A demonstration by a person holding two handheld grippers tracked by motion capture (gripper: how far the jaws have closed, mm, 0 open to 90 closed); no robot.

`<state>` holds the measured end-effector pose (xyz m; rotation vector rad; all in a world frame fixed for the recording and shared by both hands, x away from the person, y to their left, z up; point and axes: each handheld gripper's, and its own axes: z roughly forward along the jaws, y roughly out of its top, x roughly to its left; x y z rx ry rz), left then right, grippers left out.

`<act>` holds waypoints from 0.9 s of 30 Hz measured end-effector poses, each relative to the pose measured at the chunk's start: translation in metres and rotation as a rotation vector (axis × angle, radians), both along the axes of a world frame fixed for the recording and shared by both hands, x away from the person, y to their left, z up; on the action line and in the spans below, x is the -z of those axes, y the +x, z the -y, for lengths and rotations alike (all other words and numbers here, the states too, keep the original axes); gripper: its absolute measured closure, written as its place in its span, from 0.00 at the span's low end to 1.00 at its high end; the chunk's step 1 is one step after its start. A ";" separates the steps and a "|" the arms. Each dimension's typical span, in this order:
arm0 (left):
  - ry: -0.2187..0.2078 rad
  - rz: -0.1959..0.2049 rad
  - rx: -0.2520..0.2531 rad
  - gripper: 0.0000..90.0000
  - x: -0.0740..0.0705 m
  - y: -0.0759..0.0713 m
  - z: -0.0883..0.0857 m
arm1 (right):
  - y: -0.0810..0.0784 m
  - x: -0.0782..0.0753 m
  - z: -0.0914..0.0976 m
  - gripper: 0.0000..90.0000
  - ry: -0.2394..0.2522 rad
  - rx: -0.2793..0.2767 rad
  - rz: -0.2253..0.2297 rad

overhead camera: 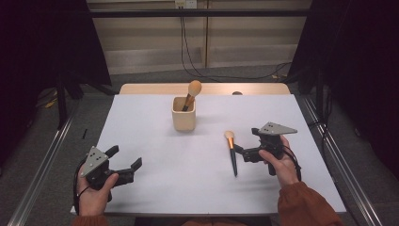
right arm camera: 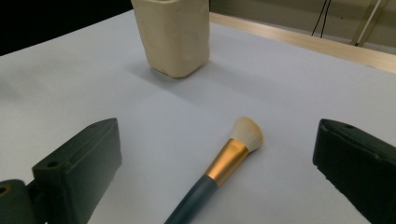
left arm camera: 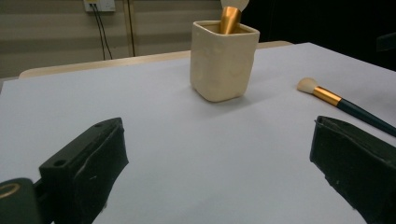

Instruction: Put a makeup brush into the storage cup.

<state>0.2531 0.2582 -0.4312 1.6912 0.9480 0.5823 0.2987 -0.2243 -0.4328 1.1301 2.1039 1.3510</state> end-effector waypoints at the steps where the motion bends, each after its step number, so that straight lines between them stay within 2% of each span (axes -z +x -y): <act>1: 0.000 0.000 0.000 0.04 0.000 0.000 0.000 | 0.002 0.001 -0.001 0.01 -0.002 -0.004 -0.012; 6: 0.010 -0.002 0.002 0.04 0.000 0.000 0.001 | 0.008 0.003 -0.001 0.01 -0.029 -0.018 -0.061; 12: 0.009 -0.002 0.004 0.04 0.000 0.001 0.001 | 0.016 -0.002 -0.005 0.02 -0.051 -0.031 -0.106; 16: 0.012 -0.003 0.006 0.04 0.000 0.001 0.001 | 0.025 -0.003 -0.010 0.04 -0.116 -0.047 -0.159; 24: 0.013 -0.004 0.008 0.04 0.000 0.001 0.001 | 0.042 -0.004 -0.019 0.05 -0.176 -0.060 -0.305; 27: 0.013 -0.004 0.008 0.04 0.000 0.001 0.002 | 0.046 -0.005 -0.022 0.06 -0.215 -0.058 -0.322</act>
